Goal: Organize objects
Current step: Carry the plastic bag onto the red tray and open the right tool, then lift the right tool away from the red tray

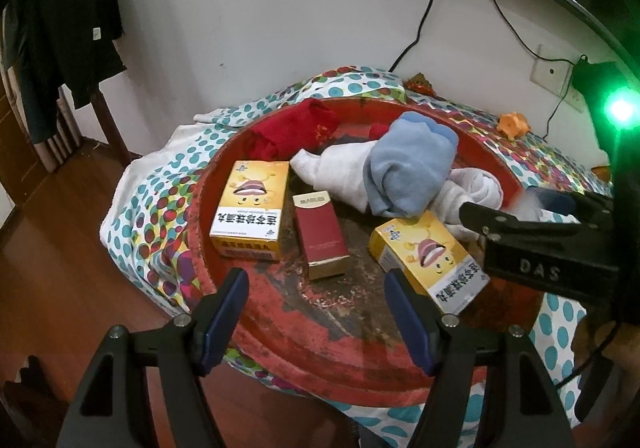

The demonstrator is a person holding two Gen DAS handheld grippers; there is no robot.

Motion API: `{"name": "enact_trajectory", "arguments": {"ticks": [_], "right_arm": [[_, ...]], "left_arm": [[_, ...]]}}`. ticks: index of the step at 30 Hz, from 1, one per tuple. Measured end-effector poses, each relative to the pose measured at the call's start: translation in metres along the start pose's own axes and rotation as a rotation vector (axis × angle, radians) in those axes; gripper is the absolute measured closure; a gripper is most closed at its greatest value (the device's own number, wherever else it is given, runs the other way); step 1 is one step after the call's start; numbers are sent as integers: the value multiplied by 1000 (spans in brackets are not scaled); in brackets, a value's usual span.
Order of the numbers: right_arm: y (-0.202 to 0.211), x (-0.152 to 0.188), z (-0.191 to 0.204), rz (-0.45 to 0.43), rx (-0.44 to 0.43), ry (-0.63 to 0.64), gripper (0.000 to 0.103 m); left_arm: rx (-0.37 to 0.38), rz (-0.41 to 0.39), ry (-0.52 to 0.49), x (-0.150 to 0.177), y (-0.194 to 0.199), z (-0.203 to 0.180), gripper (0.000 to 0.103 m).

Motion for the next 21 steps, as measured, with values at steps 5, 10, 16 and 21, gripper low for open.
{"name": "enact_trajectory", "arguments": {"ticks": [5,10,16,21], "right_arm": [[18,13,-10,-1,77,-16,9],[29,30,-19,26,136,-14,3],[37,44,-16,41,124,-18,2],[41,52,-14,49,114,-22,2]], "left_arm": [[22,20,12,3,-1,-2,31],[26,26,15,4,-1,-3,31],[62,-25,-1,3,9,-9,31],[64,-55,-13,0,20,-14,31]]}}
Point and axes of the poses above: each gripper's, at about its wrist camera, not at the fingertips, and y roughly against the way its jaws point, z to its left, x to its underside, the point moved 7 cm from there along -y, roughly the way its jaws point, and after that the axes turned 9 degrees about z, right-handed, at the moved point
